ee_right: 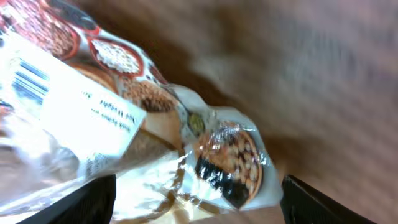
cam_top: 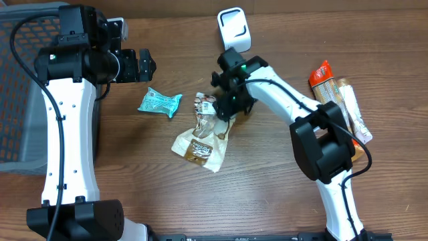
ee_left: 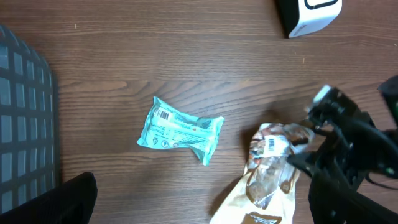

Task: Scan the item barcode

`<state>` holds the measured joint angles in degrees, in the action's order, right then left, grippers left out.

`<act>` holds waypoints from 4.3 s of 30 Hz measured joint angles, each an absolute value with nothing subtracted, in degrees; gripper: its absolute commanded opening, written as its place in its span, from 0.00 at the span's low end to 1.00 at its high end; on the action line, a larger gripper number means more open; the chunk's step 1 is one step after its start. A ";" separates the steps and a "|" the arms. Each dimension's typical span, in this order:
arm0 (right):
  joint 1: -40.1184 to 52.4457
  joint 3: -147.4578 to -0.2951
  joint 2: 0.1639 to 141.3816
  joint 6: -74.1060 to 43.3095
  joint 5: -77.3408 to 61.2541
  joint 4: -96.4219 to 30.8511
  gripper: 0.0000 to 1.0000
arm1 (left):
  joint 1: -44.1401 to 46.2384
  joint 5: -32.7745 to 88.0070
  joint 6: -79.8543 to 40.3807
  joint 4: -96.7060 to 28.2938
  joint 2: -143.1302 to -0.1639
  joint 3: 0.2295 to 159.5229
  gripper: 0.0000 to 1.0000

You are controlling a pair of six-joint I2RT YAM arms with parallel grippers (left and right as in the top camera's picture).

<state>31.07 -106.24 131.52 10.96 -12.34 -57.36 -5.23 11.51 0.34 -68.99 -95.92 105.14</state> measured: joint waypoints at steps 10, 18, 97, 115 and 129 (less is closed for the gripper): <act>30.11 -109.10 131.66 6.35 -20.97 -56.95 0.83 | -5.23 11.51 0.34 -68.99 -95.92 105.14 1.00; 22.48 -113.34 131.44 -2.09 -27.55 -66.59 0.85 | -5.23 11.51 0.34 -68.97 -95.92 105.14 1.00; 33.52 -101.67 131.00 -16.62 -16.60 -53.45 0.04 | -5.23 11.51 0.32 -68.99 -95.92 105.14 1.00; 40.38 -106.34 128.99 -5.61 4.95 -62.00 0.50 | -5.23 11.51 0.32 -68.99 -95.92 105.14 0.99; 39.79 -108.84 123.61 -11.27 -3.11 -59.51 0.33 | -5.23 11.51 0.34 -68.99 -95.92 105.14 1.00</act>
